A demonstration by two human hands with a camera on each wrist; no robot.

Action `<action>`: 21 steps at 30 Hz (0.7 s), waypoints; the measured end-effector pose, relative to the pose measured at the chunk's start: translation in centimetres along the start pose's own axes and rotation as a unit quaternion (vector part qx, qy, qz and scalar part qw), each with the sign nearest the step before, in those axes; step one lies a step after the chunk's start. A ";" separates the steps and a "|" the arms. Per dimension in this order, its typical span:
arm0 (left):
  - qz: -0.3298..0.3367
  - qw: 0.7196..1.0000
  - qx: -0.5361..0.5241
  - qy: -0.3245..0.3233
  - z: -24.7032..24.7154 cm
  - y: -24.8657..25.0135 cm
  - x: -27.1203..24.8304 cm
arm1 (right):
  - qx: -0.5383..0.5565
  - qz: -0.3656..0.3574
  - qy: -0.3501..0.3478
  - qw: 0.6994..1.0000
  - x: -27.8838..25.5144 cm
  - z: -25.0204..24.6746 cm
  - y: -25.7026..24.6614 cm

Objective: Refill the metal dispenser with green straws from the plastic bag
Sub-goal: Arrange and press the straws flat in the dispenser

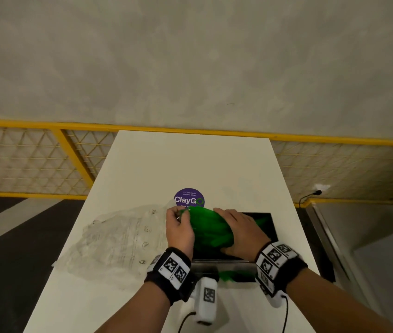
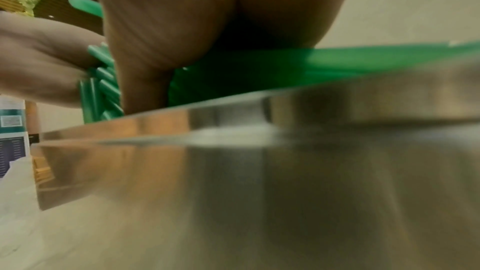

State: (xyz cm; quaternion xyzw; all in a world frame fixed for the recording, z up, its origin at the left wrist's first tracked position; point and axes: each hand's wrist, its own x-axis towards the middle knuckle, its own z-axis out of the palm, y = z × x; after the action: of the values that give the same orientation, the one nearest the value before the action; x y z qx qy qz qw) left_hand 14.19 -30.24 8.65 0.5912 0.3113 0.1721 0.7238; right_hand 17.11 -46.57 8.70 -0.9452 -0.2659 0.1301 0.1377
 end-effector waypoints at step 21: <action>0.165 0.914 0.247 -0.276 -2.7 -0.7 -0.4 | -0.076 0.135 0.010 0.988 0.0 0.3 -2.0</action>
State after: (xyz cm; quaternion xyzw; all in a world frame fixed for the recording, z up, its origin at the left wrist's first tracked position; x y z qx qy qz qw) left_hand 12.02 -28.59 7.80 0.8179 0.0298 0.0368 0.5734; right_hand 16.09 -44.88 9.05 -0.9815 -0.1431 0.1173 0.0493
